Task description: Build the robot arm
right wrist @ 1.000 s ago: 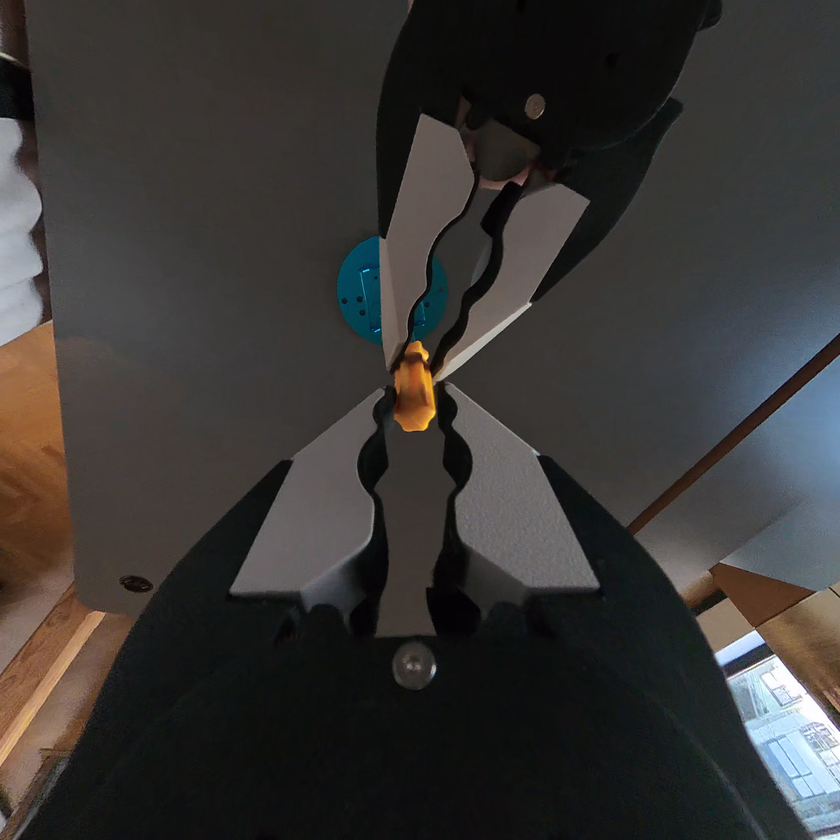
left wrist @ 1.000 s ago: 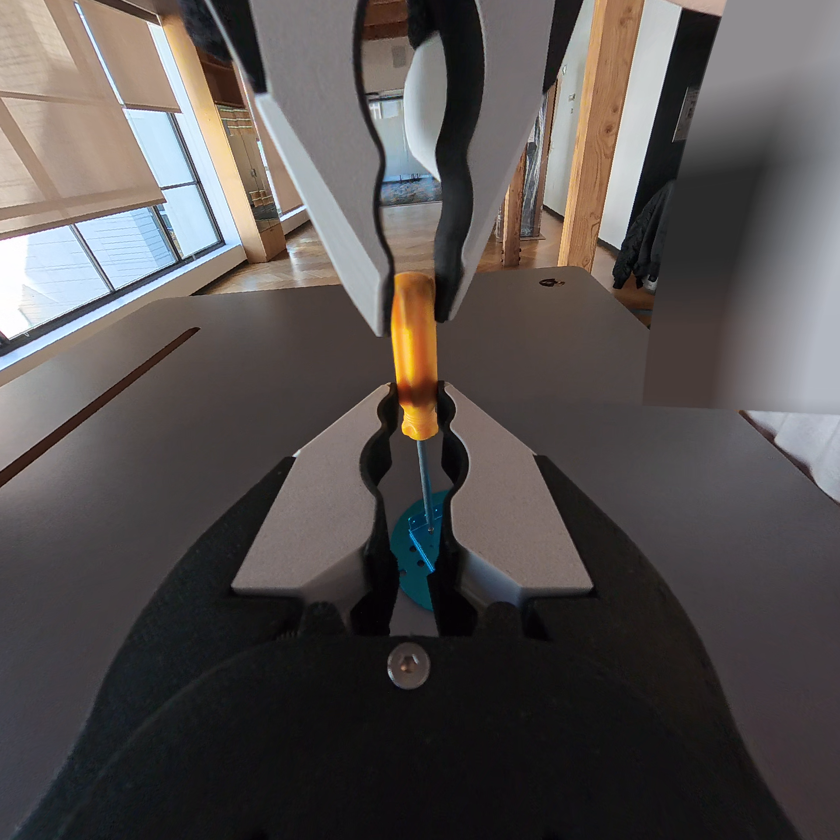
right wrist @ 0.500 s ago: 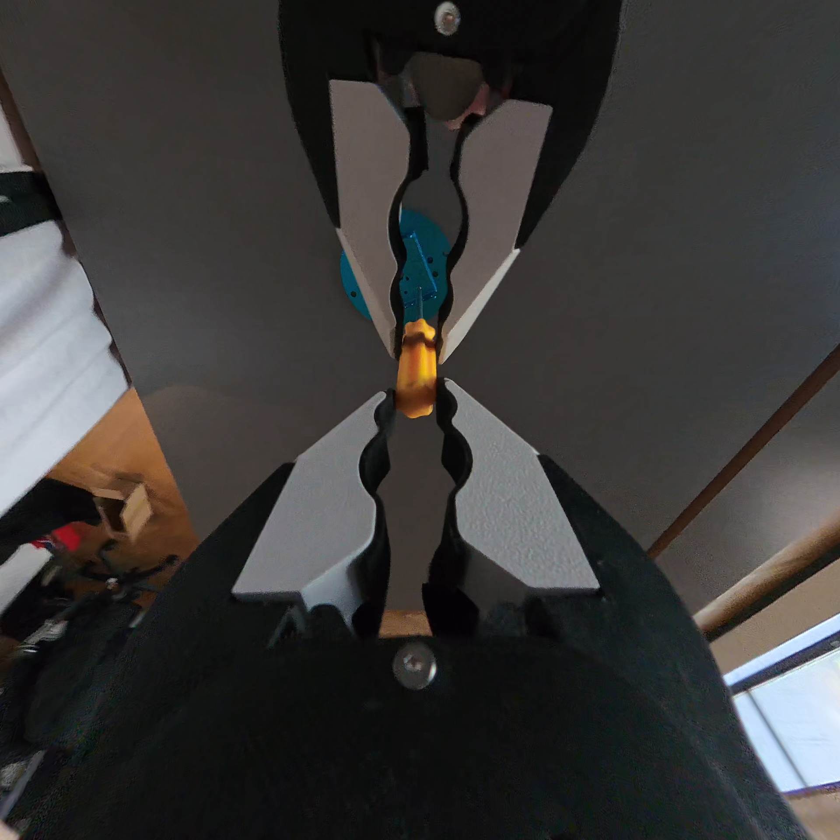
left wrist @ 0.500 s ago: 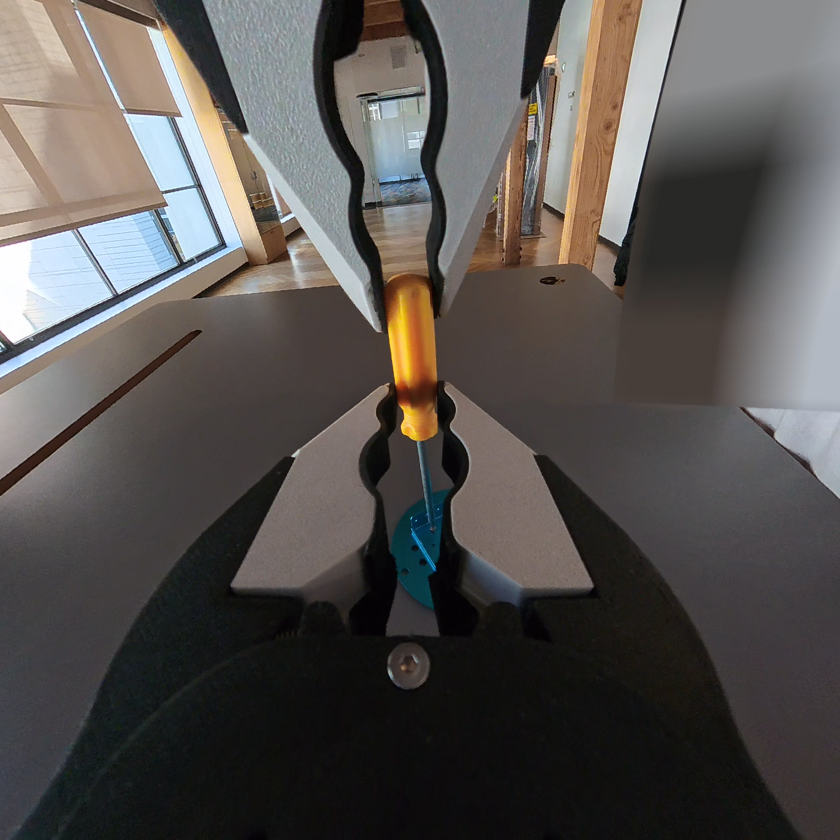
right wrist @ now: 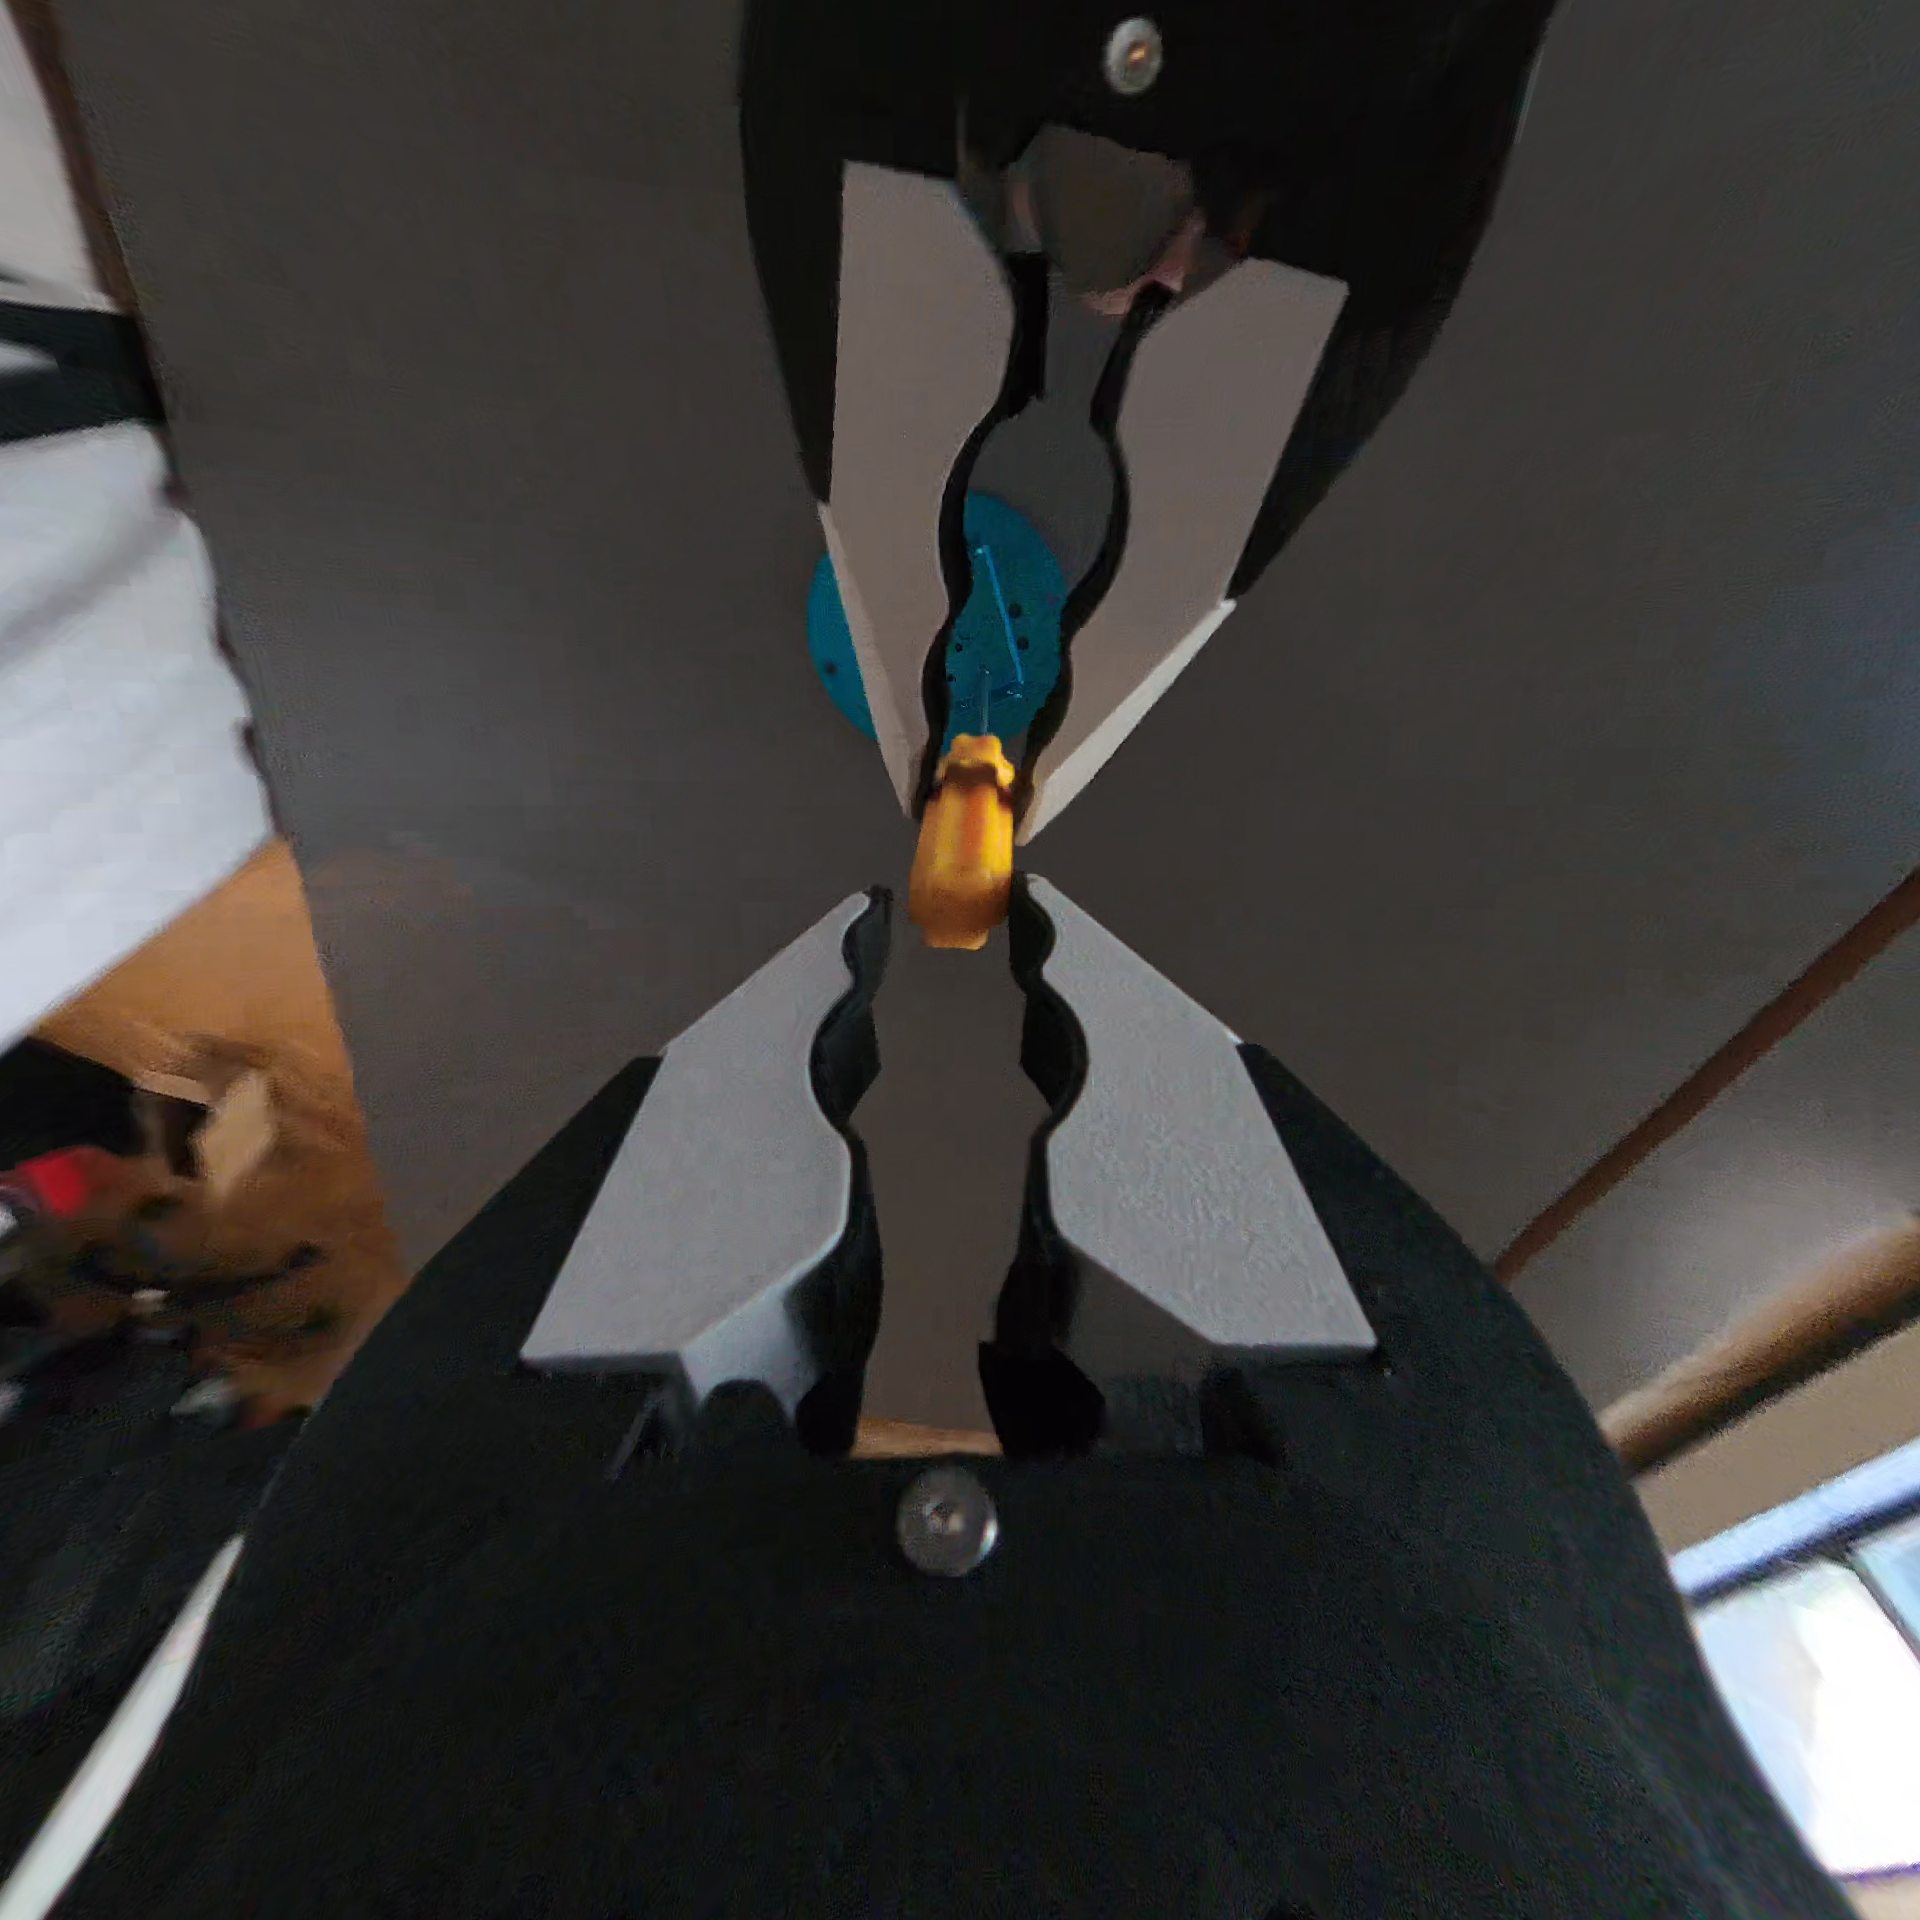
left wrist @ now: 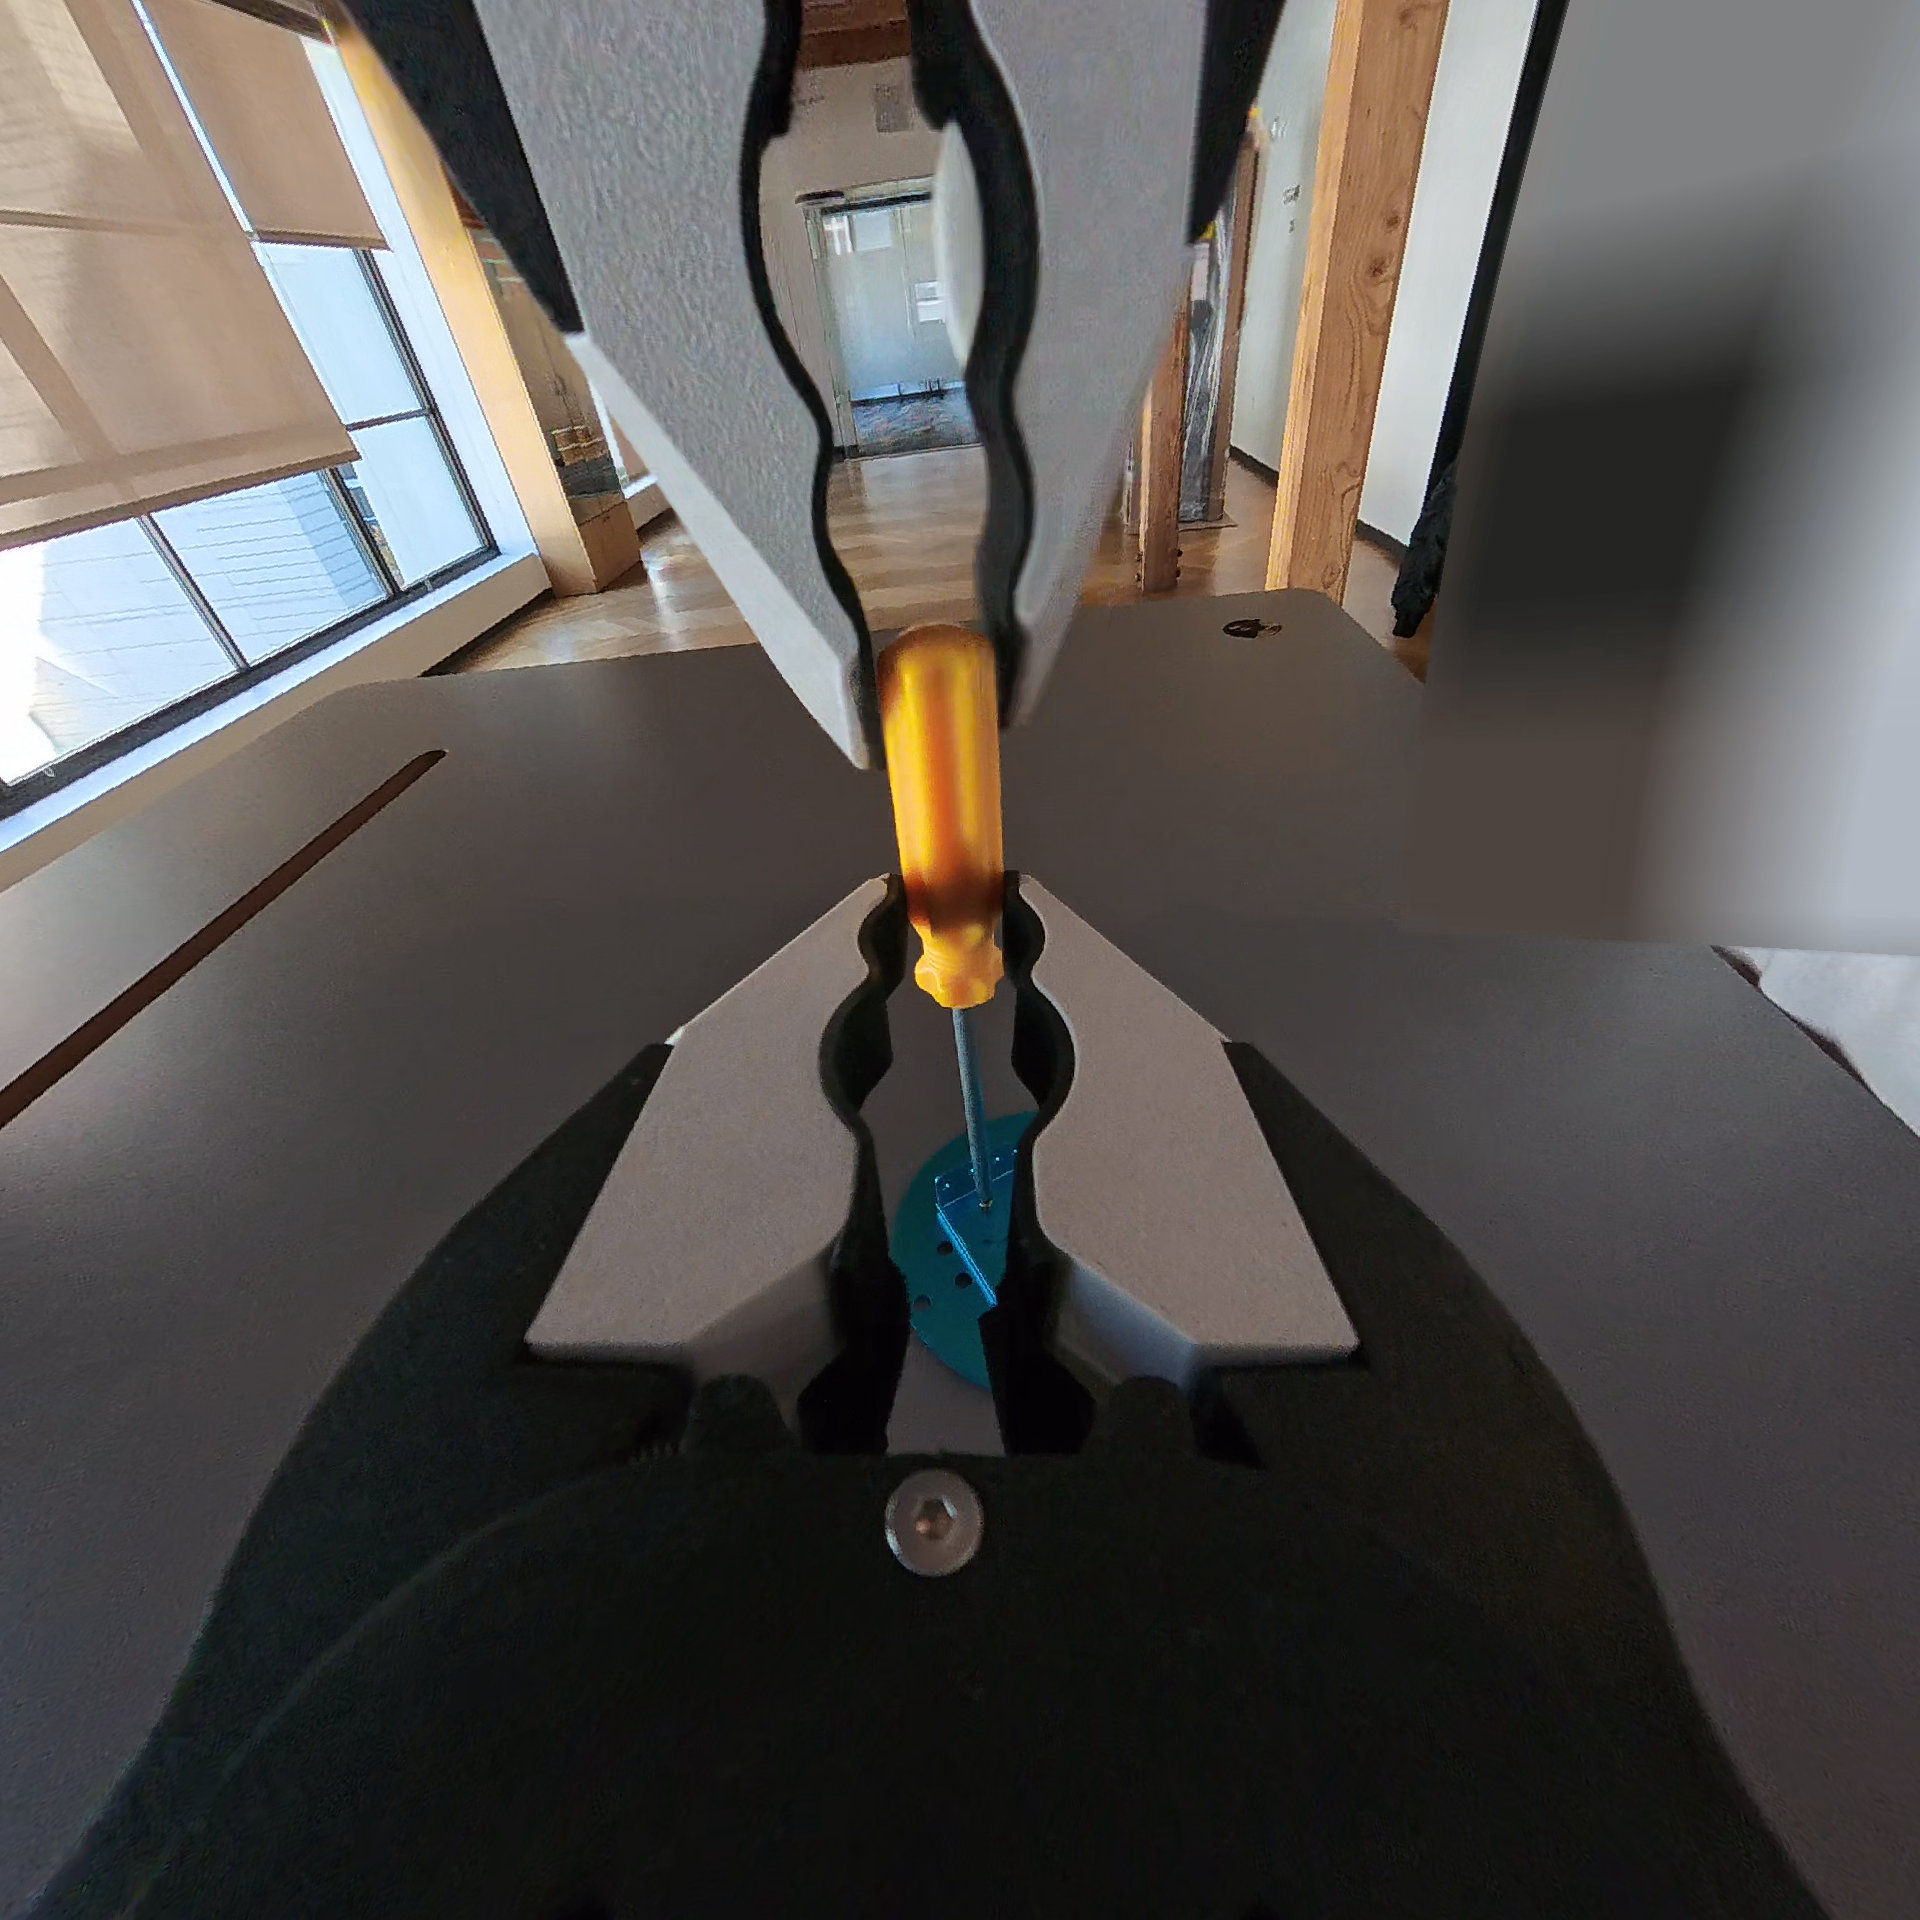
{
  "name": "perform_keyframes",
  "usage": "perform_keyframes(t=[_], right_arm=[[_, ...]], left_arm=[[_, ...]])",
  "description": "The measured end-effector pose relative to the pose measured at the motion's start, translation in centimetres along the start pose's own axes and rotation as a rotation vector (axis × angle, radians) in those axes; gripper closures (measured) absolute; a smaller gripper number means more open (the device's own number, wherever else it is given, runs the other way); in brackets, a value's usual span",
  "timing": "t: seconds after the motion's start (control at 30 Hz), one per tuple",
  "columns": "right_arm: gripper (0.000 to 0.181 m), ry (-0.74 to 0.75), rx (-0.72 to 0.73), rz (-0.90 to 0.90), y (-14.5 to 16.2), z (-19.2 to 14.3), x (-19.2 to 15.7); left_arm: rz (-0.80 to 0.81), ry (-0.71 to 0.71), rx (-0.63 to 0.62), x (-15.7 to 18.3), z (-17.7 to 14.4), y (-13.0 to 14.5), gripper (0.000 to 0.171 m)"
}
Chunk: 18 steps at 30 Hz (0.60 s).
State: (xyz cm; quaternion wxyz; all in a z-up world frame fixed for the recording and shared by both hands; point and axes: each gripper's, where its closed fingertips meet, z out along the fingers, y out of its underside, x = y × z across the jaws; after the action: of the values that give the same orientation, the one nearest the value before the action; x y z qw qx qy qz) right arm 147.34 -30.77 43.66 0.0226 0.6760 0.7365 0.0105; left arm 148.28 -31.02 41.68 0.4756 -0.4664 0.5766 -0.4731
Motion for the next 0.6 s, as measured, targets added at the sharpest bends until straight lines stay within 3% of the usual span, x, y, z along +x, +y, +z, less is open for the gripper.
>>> perform_keyframes(t=[0.07, 0.17, 0.3, 0.47, 0.6], right_arm=[[0.165, 0.062, -0.003, -0.092, 0.05, 0.03, 0.49], [0.165, 0.063, 0.004, -0.062, -0.11, 0.07, 0.6], [0.165, 0.038, -0.027, 0.132, 0.2, 0.09, 0.4], [0.164, -0.018, 0.014, 0.569, 0.15, 0.15, 0.3], [0.164, -0.014, 0.048, 0.512, -0.19, 0.18, 0.36]], left_arm=[[-0.005, -0.001, 0.001, -0.11, -0.06, 0.01, 0.156], [-0.01, 0.003, 0.0, -0.18, -0.16, 0.03, 0.155], [-0.013, 0.004, 0.0, -0.13, -0.04, 0.0, 0.156], [-0.01, -0.023, -0.011, -0.37, 0.21, 0.18, 0.156], [-0.016, -0.01, -0.013, -0.3, 0.05, 0.21, 0.157]])
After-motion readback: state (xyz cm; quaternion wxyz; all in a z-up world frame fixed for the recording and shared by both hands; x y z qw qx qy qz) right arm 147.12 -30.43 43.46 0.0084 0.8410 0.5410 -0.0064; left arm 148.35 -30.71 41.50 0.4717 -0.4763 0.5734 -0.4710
